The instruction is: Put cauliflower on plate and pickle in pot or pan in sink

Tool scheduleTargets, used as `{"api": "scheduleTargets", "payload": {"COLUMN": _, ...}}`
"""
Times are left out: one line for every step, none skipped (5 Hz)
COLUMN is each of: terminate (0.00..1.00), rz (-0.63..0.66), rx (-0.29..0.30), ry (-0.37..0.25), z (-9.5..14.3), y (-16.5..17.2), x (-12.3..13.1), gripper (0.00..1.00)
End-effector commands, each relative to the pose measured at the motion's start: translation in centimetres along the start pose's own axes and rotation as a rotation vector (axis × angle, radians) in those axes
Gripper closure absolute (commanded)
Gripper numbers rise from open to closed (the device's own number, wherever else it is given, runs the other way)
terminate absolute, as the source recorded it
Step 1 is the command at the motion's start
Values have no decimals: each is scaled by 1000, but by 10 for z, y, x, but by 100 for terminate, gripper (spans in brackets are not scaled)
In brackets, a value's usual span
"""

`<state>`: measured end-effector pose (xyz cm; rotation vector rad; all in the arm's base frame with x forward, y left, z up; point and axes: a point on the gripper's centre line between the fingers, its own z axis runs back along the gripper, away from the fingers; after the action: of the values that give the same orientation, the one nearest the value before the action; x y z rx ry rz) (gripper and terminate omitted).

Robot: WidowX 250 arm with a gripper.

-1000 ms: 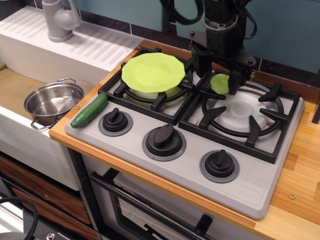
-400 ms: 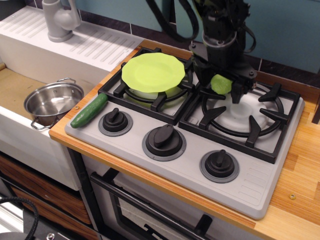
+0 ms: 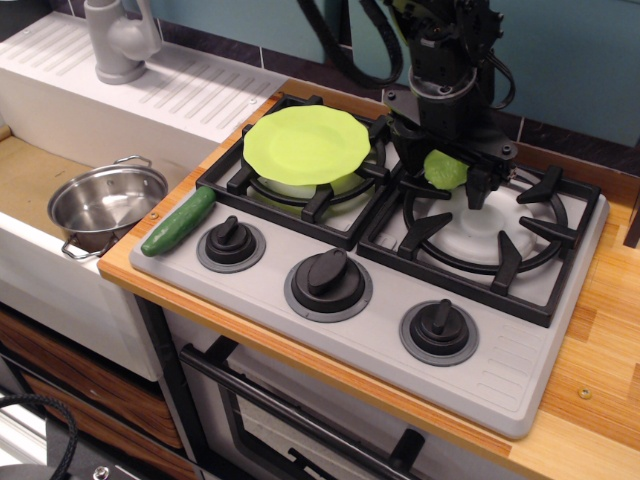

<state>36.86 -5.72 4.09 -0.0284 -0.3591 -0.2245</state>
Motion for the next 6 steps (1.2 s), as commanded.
{"api": "scheduleTargets", "payload": {"terminate": 0, "rz": 6, "rx": 0, "ry": 10, "z": 20, "y": -3, "x": 21, "gripper": 100}}
{"api": "scheduleTargets", "payload": {"terminate": 0, "rz": 7, "rx": 1, "ry": 37, "z": 30, "y": -4, "x": 22, "gripper": 100}}
{"api": "scheduleTargets", "payload": {"terminate": 0, "rz": 10, "rx": 16, "ry": 76, "z": 49, "y": -4, "x": 22, "gripper": 100}}
{"api": "scheduleTargets", "payload": {"terminate": 0, "rz": 9, "rx": 36, "ry": 113, "z": 69, "y": -4, "x": 18, "gripper": 100}}
{"api": "scheduleTargets", "payload": {"terminate": 0, "rz": -15, "rx": 52, "ry": 132, "z": 84, "y": 6, "x": 13, "gripper": 100}}
{"api": "scheduleTargets", "payload": {"terminate": 0, "rz": -56, "rx": 43, "ry": 127, "z": 85, "y": 28, "x": 13, "gripper": 100}}
